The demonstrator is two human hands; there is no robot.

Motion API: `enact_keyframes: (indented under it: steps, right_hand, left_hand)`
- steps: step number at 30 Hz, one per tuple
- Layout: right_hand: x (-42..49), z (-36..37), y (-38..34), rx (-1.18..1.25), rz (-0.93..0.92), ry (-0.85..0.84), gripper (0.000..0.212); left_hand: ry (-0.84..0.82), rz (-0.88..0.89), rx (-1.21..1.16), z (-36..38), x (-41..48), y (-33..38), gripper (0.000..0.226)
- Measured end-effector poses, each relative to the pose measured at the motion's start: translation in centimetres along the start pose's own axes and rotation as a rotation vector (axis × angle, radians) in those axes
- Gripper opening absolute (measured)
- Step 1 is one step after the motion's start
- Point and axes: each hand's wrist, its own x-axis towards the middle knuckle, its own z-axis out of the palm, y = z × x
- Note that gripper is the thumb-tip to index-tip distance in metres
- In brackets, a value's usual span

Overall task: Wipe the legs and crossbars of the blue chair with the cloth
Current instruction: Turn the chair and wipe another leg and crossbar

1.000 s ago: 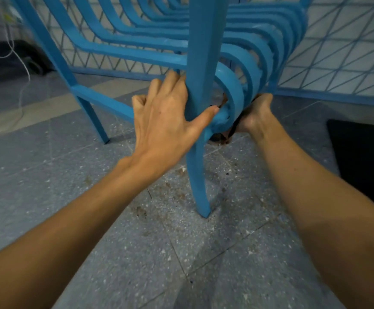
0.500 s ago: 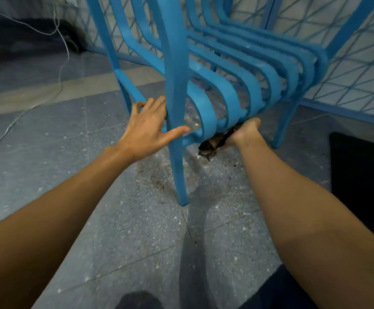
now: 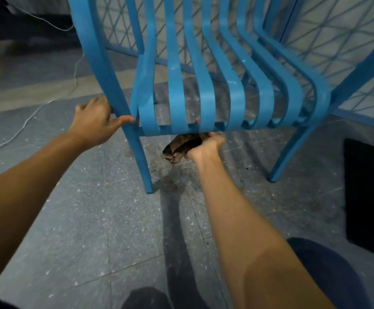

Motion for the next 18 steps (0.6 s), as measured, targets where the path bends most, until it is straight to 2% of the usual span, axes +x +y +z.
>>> enact_keyframes:
  steps: [1,3,4,5,7,8,10,11,13,15,18]
  right_hand:
    - [-0.2,0.0,-0.2,-0.035,-0.013,0.018,0.046]
    - [-0.6,-0.7,-1.0,-0.045,-0.028,0.047,0.052]
    - [-0.7,-1.3,-1.9,-0.044,-0.054,0.043,0.059]
    - [-0.5,-2.0,-3.2,-0.026,-0.089,0.051,0.065]
    - [-0.2,-3.2,-6.4,-0.027,-0.155,0.079,0.07]
    - [-0.5,-3.6,-8.5,-0.009,-0.199,0.09,0.071]
    - [0.0,-4.6,-12.5,0.049,-0.256,0.111,0.064]
    - [0.2,-5.1,-14.1,0.067,-0.26,0.087,0.058]
    - [-0.1,-5.7,-15.6,0.103,-0.234,0.031,0.056]
    - [-0.2,-5.8,-15.6,0.132,-0.2,-0.044,0.059]
    - [-0.2,-5.4,-15.2,0.159,-0.172,-0.101,0.062]
  left_hand:
    - [-0.041,-0.074,-0.052,0.2,0.3,0.0,0.053]
    - [-0.241,-0.207,-0.064,-0.1,0.2,1.2,0.047]
    - [-0.32,-0.231,-0.012,-0.5,0.0,1.9,0.044]
    - [-0.33,-0.214,0.064,-1.1,-0.2,3.2,0.04]
    - [-0.109,-0.126,0.075,-2.4,-1.2,7.3,0.04]
    - [0.084,-0.063,0.063,-2.5,-1.3,10.0,0.041]
    - [0.343,0.124,0.025,-1.8,-1.2,15.1,0.042]
    - [0.37,0.222,0.03,-0.6,-0.5,16.7,0.044]
    - [0.275,0.331,0.046,2.0,1.2,19.1,0.049]
    - [0.183,0.357,0.098,5.0,3.0,19.6,0.05]
    - [0.241,0.393,0.137,7.6,4.4,18.9,0.05]
